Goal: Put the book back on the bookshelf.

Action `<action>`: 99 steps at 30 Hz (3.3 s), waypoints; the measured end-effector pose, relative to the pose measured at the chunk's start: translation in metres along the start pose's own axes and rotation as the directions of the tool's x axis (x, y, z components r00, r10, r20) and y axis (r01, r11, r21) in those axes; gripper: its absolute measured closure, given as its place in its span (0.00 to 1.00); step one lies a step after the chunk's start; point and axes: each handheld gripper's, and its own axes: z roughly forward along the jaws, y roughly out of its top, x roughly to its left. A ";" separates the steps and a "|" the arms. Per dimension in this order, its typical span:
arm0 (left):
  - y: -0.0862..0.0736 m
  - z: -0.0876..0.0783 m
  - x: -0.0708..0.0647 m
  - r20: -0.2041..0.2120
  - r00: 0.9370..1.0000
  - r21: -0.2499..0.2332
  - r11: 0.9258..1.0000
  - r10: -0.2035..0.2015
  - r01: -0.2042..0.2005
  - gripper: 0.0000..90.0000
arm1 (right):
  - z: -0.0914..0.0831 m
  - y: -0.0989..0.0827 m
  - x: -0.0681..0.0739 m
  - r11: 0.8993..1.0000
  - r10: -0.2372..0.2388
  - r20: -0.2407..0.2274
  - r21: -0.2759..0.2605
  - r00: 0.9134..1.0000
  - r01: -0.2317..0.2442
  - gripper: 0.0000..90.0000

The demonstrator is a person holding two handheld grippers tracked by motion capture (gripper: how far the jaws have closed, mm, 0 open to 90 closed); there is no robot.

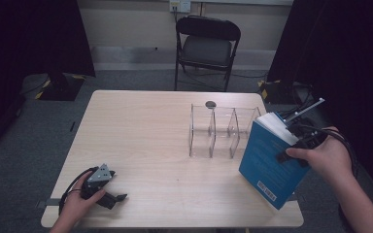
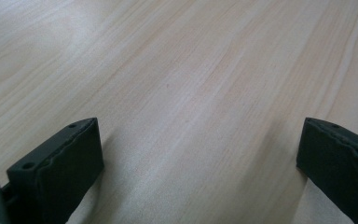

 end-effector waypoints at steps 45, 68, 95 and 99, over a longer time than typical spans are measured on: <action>0.000 0.000 0.000 0.002 1.000 -0.004 1.000 0.009 -0.009 0.00 | 0.015 0.043 0.004 0.989 0.150 0.080 -0.027 0.985 -0.148 0.69; 0.000 0.000 -0.001 0.008 1.000 -0.003 1.000 0.010 -0.010 0.00 | 0.022 0.055 0.000 0.983 0.182 0.096 -0.046 0.979 -0.178 0.69; 0.000 0.000 -0.001 0.007 1.000 -0.003 1.000 0.010 -0.010 0.00 | 0.027 0.074 0.003 0.980 0.197 0.112 -0.063 0.974 -0.191 0.69; 0.000 0.000 -0.002 0.002 1.000 -0.003 1.000 0.013 -0.013 0.00 | 0.028 0.076 0.002 0.977 0.209 0.114 -0.068 0.971 -0.202 0.69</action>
